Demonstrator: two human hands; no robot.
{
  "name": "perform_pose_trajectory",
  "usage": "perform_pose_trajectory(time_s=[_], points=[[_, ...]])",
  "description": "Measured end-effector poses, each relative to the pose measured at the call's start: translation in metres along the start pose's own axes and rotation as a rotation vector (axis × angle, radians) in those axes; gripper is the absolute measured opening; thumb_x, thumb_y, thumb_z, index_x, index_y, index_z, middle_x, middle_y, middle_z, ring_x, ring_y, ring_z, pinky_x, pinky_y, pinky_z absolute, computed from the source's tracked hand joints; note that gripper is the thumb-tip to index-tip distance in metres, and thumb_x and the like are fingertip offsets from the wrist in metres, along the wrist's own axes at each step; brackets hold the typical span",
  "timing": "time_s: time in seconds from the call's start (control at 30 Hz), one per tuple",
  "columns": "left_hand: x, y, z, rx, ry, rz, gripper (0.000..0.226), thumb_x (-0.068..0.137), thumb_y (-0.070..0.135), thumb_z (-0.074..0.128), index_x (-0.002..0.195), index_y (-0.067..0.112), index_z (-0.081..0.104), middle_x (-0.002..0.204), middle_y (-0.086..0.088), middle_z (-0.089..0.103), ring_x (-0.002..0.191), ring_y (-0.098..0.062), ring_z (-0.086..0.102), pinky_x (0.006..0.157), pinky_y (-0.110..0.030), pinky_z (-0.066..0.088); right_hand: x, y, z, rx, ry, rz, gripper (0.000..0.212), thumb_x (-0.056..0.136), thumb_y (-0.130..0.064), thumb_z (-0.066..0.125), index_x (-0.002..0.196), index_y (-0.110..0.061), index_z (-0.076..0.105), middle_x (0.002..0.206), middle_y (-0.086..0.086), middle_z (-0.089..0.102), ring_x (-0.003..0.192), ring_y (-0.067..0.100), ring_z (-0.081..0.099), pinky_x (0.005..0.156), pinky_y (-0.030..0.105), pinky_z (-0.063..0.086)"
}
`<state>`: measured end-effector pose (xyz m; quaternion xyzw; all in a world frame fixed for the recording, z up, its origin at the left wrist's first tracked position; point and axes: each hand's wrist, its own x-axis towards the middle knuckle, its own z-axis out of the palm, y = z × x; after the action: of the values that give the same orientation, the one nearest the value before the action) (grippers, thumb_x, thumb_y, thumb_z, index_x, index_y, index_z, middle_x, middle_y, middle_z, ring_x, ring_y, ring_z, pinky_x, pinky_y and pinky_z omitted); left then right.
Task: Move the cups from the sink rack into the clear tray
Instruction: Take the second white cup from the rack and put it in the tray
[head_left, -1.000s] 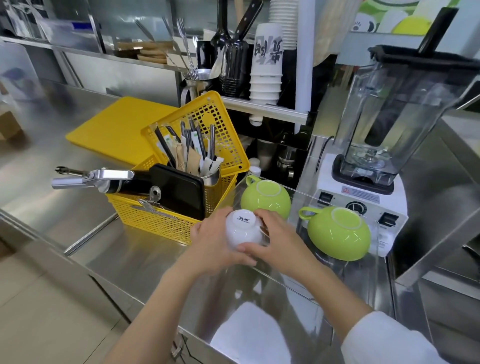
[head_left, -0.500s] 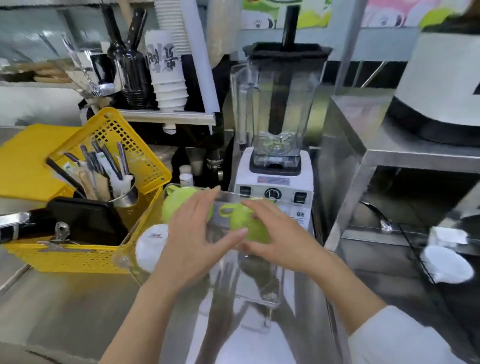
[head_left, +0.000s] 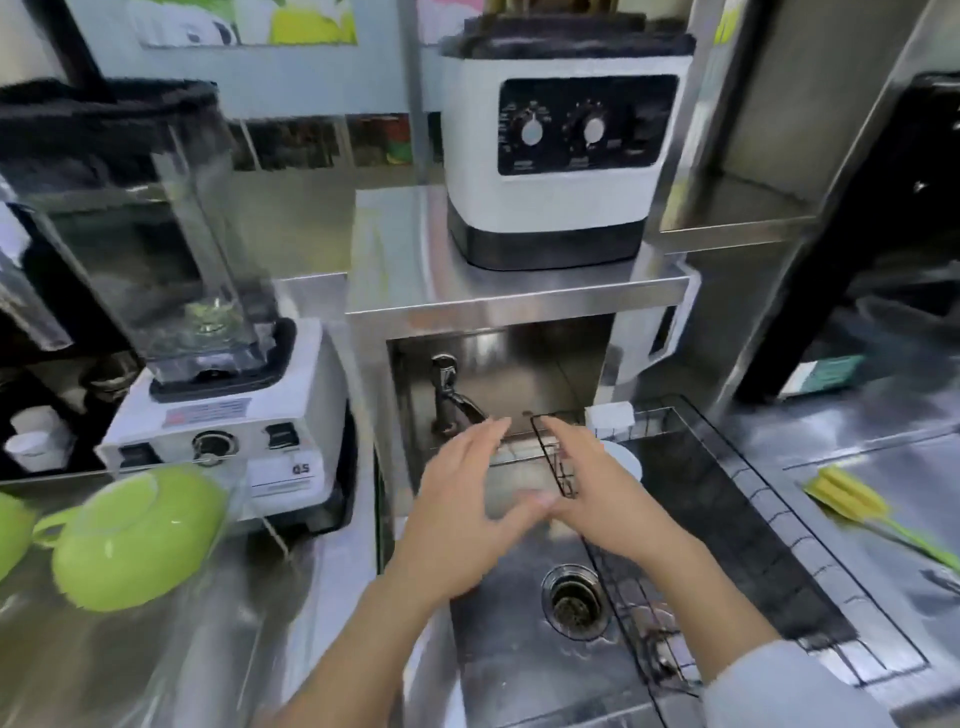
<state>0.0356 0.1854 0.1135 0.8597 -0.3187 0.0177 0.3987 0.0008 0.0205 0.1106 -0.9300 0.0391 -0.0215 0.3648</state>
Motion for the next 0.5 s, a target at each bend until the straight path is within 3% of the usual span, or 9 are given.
perform_pose_trajectory(time_s=[0.2,0.3,0.4,0.5], points=[[0.058,-0.003,0.106,0.040,-0.164,-0.065,0.078,0.078,0.060,0.058,0.141,0.023,0.029,0.146,0.002,0.035,0.134,-0.014,0.029,0.108,-0.025,0.022,0.000,0.108,-0.029,0.030,0.039,0.181,0.074,0.076,-0.039,0.067,0.137,-0.032,0.026,0.134,-0.002,0.039,0.121,0.017,0.044,0.097,0.042,0.045],[0.080,-0.012,0.144,0.124,-0.216,-0.098,0.079,0.077,0.059,0.060,0.139,0.022,0.031,0.142,-0.002,0.040,0.129,-0.020,0.035,0.102,-0.027,0.026,0.009,0.151,-0.026,0.001,0.018,0.242,0.075,0.072,-0.045,0.069,0.133,-0.033,0.028,0.129,-0.009,0.041,0.115,0.014,0.048,0.093,0.044,0.048],[0.097,-0.020,0.169,0.238,-0.265,-0.129,0.085,0.075,0.061,0.060,0.140,0.018,0.028,0.141,-0.005,0.041,0.128,-0.023,0.036,0.105,-0.034,0.027,0.023,0.180,-0.018,0.012,0.009,0.263,0.080,0.066,-0.050,0.069,0.132,-0.030,0.028,0.131,-0.003,0.046,0.118,0.018,0.049,0.093,0.046,0.048],[0.110,-0.028,0.185,0.409,-0.340,-0.148,0.090,0.074,0.066,0.054,0.142,0.016,0.023,0.142,-0.006,0.038,0.128,-0.025,0.033,0.107,-0.036,0.024,0.033,0.196,-0.008,0.012,-0.040,0.301,0.074,0.068,-0.041,0.072,0.129,-0.022,0.032,0.130,0.002,0.049,0.120,0.022,0.048,0.096,0.045,0.044]])
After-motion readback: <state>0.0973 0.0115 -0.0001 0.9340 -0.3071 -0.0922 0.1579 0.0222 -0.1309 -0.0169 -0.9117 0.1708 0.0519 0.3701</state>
